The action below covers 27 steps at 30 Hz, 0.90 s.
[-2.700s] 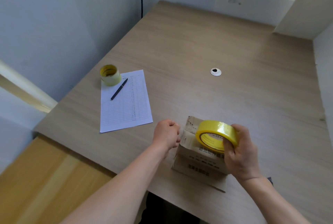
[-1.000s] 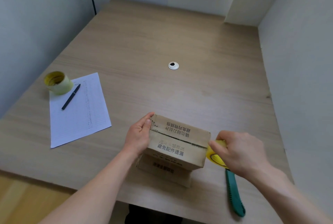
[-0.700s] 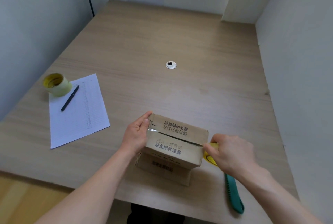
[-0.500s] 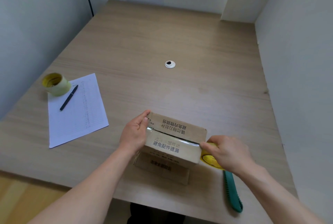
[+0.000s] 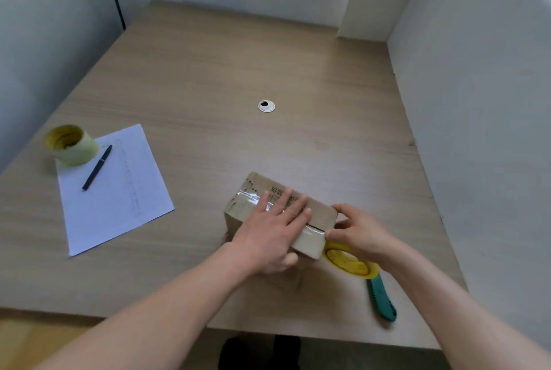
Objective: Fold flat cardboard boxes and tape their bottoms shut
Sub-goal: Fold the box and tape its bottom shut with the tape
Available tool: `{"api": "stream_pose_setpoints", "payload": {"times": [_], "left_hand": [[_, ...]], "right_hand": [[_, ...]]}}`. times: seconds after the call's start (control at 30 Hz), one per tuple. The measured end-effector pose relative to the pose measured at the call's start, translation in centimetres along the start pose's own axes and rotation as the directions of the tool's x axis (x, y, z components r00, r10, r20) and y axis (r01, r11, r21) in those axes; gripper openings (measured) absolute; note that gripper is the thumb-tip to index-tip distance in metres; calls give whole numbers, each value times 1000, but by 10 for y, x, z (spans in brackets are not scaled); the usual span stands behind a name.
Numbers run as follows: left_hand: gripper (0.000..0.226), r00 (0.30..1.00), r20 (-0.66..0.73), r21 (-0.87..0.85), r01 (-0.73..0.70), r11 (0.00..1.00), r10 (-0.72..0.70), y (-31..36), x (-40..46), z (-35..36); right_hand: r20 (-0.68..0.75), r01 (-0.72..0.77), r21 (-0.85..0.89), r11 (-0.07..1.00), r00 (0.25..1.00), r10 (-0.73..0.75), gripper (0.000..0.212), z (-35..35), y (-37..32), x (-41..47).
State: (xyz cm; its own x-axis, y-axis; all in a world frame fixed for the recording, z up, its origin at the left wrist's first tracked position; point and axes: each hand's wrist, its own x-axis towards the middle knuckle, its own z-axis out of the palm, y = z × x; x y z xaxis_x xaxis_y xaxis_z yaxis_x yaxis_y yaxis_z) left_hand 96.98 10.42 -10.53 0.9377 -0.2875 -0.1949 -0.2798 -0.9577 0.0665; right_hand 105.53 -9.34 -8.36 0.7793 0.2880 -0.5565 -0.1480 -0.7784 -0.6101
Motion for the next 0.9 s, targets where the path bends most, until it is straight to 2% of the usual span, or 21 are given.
{"api": "stream_pose_setpoints", "payload": {"times": [0.07, 0.1, 0.2, 0.27, 0.33, 0.4, 0.47, 0.53, 0.57, 0.6, 0.63, 0.67, 0.7, 0.73, 0.77, 0.8, 0.83, 0.9], "left_hand": [[86, 1000, 21, 28, 9, 1000, -10, -15, -1, -13], [87, 998, 32, 23, 57, 998, -58, -18, -2, -18], [100, 971, 131, -147, 219, 965, -200, -12, -7, -16], [105, 973, 142, -238, 210, 948, -180, -11, -15, -6], [93, 993, 66, -253, 113, 961, -100, -21, -20, 2], [85, 1000, 20, -265, 8, 964, -3, -32, -18, 4], [77, 998, 8, -310, -64, 949, 70, -38, -15, 0], [67, 994, -72, -392, -99, 915, 77, -39, -17, -4], [61, 985, -171, -447, -93, 890, 17, -38, -23, -3], [55, 947, -303, -504, -62, 862, -109, -34, -32, 2], [50, 859, -422, -574, -6, 819, -290, -26, -43, 10], [45, 748, -464, -680, 43, 732, -475, -16, -56, 18], [40, 674, -405, -802, 61, 594, -617, -3, -69, 25], [37, 679, -264, -907, 66, 415, -685, 11, -79, 30], [40, 733, -93, -970, 86, 228, -674, 24, -84, 33], [46, 792, 37, -990, 112, 85, -610, 35, -86, 35], [54, 826, 117, -992, 126, -21, -551, 43, -85, 38], [66, 842, 186, -979, 117, -165, -507, 53, -81, 40]], "right_hand": [[-68, -81, 129, 988, 994, 90, 42, 17, -9, -9], [-107, -110, 205, 973, 985, 133, 40, 29, -13, -14], [-159, -154, 442, 884, 956, 246, 41, 68, -21, -25], [-188, -143, 523, 840, 942, 277, 37, 82, -22, -30], [-274, -93, 426, 900, 935, 226, 37, 78, -22, -29], [-351, -22, 215, 976, 931, 99, 42, 68, -19, -23], [-297, 94, 113, 989, 953, -57, 56, 61, -18, -16], [-188, 179, 157, 971, 971, -148, 73, 62, -21, -9], [-166, 197, 180, 964, 972, -167, 78, 64, -22, -5], [-173, 209, 192, 959, 969, -176, 81, 65, -23, -2], [-192, 215, 203, 955, 965, -176, 82, 67, -23, 1], [-211, 218, 217, 952, 962, -173, 83, 68, -24, 2], [-220, 222, 227, 948, 960, -172, 83, 68, -24, 4], [-217, 223, 228, 948, 961, -174, 82, 67, -23, 5], [-210, 226, 220, 949, 961, -180, 81, 67, -22, 6], [-205, 231, 208, 950, 960, -189, 81, 66, -22, 7], [-205, 242, 196, 950, 958, -201, 80, 66, -21, 7], [-213, 263, 170, 950, 951, -225, 80, 65, -23, 8]]}}
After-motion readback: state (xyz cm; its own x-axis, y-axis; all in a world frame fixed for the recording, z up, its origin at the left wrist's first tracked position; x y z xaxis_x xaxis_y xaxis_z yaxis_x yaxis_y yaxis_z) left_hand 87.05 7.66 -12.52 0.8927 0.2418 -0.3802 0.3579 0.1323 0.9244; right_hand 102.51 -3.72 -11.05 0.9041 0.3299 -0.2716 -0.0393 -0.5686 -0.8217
